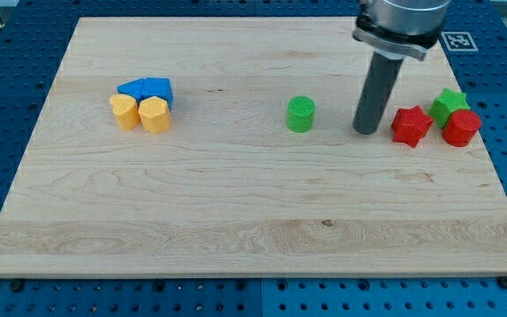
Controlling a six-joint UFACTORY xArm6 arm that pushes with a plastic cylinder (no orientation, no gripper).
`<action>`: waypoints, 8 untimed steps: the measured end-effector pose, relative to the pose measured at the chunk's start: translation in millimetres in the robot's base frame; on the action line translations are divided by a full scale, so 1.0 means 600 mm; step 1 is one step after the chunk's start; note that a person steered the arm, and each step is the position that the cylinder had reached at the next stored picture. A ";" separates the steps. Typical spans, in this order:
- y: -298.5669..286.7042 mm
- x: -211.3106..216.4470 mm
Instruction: Push the green circle to the center right
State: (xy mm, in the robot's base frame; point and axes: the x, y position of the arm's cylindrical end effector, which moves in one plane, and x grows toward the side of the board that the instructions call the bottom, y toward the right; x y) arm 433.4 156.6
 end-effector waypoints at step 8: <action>-0.132 -0.058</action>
State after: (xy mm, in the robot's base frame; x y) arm 398.8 77.6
